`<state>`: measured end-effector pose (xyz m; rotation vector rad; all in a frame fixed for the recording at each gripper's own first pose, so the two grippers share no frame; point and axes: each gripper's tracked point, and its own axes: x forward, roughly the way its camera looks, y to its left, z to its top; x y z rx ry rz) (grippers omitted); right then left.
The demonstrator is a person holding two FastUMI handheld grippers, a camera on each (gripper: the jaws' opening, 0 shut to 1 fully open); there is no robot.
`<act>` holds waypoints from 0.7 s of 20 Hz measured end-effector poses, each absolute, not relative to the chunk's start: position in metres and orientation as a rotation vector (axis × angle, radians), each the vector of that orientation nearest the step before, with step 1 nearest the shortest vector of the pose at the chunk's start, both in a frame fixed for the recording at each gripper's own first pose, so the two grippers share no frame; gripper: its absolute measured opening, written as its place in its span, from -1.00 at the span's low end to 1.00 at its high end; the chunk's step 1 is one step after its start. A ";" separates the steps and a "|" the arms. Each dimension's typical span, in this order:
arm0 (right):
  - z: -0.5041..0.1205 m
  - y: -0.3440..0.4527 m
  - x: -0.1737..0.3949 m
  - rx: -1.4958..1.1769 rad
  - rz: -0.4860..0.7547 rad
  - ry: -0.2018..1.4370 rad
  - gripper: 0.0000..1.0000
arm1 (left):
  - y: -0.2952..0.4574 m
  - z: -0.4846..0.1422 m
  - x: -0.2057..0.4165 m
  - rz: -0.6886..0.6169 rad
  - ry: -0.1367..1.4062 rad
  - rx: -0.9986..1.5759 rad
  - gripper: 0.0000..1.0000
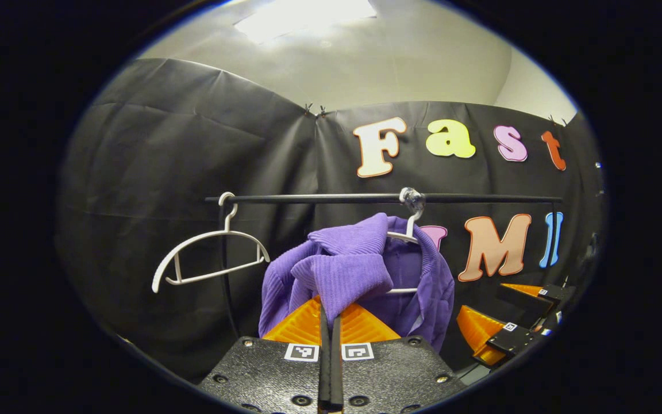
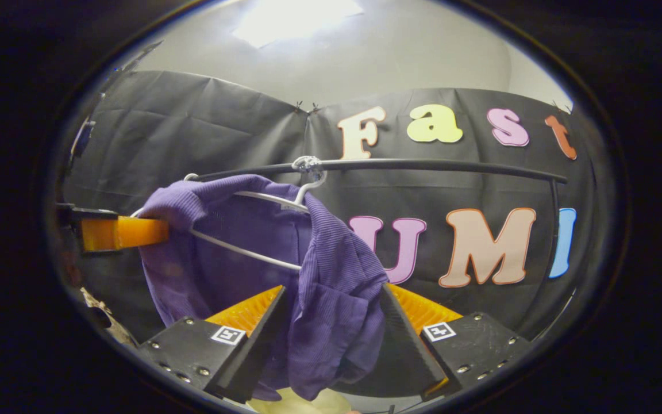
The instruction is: Grasp the clothes on the hanger with both hands and then place them into the laundry hamper below.
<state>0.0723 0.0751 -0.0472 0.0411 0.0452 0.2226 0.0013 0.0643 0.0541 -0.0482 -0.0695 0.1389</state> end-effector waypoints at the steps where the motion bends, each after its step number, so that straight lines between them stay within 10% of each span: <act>1: -0.049 0.079 0.077 0.044 0.227 0.048 0.87 | 0.067 0.055 0.000 0.143 -0.071 -0.045 -1.00; 14: -0.084 0.113 0.144 0.086 0.219 0.136 0.93 | 0.098 0.051 0.006 0.201 -0.049 -0.047 -1.00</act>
